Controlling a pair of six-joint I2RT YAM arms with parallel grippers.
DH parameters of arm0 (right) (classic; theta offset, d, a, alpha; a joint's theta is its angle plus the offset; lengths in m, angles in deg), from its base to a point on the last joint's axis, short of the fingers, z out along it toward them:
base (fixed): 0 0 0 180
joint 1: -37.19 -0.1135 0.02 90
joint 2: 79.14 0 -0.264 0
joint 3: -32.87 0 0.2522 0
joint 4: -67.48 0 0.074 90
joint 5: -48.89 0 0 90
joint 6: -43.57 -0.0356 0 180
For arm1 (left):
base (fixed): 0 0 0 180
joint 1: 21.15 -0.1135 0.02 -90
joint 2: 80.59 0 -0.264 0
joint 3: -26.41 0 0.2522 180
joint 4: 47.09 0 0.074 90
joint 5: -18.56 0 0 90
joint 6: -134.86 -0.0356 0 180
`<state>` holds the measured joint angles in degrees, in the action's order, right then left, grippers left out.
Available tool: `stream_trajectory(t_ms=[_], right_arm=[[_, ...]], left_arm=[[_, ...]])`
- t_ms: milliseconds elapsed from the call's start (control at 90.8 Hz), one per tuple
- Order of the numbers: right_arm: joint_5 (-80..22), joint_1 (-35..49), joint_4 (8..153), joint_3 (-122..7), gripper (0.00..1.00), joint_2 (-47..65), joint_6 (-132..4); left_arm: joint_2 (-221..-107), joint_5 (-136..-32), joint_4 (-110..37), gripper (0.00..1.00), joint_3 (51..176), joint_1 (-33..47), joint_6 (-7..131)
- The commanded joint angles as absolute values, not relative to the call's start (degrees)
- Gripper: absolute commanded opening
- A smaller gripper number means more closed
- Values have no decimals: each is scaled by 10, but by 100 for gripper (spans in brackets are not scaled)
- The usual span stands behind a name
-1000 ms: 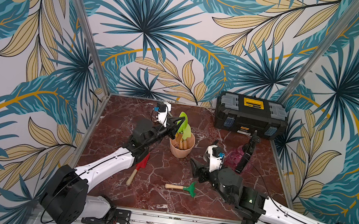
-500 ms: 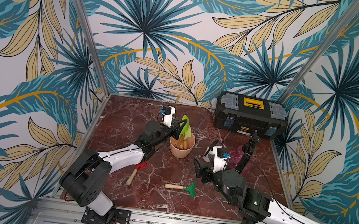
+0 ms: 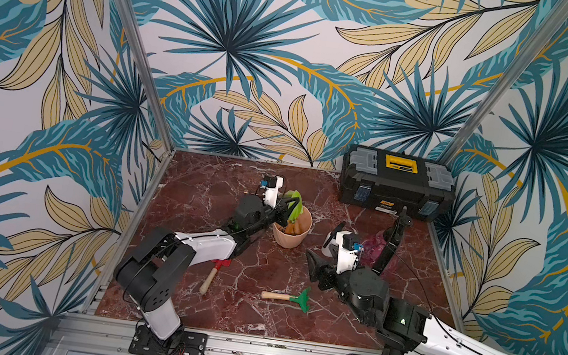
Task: Organize the gardening tools
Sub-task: Place the gardening tool in the container.
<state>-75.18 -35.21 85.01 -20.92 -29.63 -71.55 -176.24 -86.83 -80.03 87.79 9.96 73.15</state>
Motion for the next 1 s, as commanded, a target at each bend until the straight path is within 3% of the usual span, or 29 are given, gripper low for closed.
stream_trajectory(t_ms=[0, 231, 793, 991], right_arm=[[-761, -351, 852, -206, 79, -295, -721], [-760, -351, 848, -204, 79, -291, -722], [-761, -351, 842, -198, 78, -304, -722], [-761, -351, 846, -198, 78, -308, -722]], left_arm=[[-1767, -864, -803, 0, 882, 105, 713], [-1767, -860, -784, 0, 880, 110, 703], [-1771, -870, -775, 15, 868, 112, 699], [-1764, -870, -771, 16, 863, 112, 698]])
